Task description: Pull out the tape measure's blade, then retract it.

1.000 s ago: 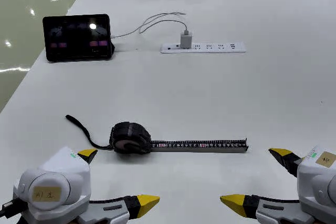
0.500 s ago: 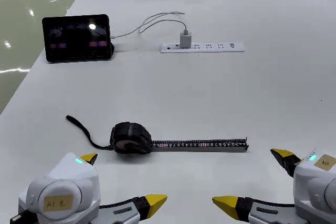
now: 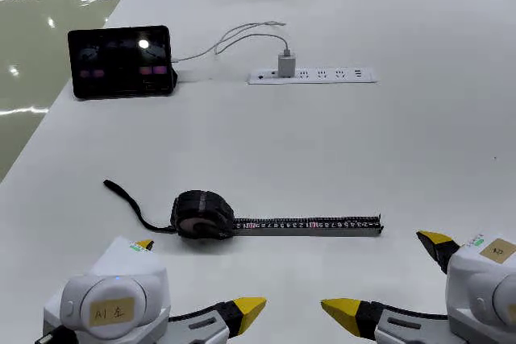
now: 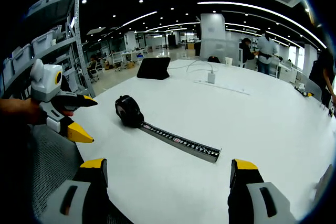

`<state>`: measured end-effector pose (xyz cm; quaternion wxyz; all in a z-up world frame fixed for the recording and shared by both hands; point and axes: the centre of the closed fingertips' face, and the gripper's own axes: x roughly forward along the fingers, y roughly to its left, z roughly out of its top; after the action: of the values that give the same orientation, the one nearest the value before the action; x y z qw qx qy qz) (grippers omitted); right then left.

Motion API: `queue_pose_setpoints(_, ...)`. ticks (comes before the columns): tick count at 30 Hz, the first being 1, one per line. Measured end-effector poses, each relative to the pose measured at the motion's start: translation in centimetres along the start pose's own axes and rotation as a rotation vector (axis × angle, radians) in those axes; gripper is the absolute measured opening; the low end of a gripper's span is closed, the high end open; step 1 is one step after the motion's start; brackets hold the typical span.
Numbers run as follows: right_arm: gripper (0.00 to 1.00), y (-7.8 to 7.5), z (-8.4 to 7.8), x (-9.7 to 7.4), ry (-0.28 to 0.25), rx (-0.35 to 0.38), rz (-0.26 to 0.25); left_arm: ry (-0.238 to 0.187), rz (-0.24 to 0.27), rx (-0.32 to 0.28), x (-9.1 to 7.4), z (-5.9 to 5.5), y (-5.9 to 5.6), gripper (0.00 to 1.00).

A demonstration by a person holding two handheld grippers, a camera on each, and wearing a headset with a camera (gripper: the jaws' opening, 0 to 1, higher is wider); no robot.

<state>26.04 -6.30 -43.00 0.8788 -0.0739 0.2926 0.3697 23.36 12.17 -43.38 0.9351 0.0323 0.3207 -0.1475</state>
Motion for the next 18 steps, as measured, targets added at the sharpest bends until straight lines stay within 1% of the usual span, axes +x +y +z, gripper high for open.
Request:
queue_pose_setpoints(3, 0.97, -0.07, 0.07, -0.08, -0.001, 0.006, -0.006, -0.002, 0.016, -0.006, 0.00, 0.10, 0.09, 0.99)
queue_pose_setpoints(10, 0.97, -0.01, 0.22, -0.27, -0.010, 0.027, -0.011, -0.006, 0.030, -0.004, 0.06, 0.28, -0.06, 0.99)
queue_pose_setpoints(14, 0.97, 0.07, 0.45, -0.32, -0.019, 0.034, -0.010, -0.004, 0.025, -0.013, 0.19, 0.20, -0.17, 0.99)
queue_pose_setpoints(18, 0.97, 0.12, 0.39, -0.33, -0.015, 0.034, -0.010, -0.003, 0.024, -0.013, 0.24, 0.16, -0.29, 0.99)
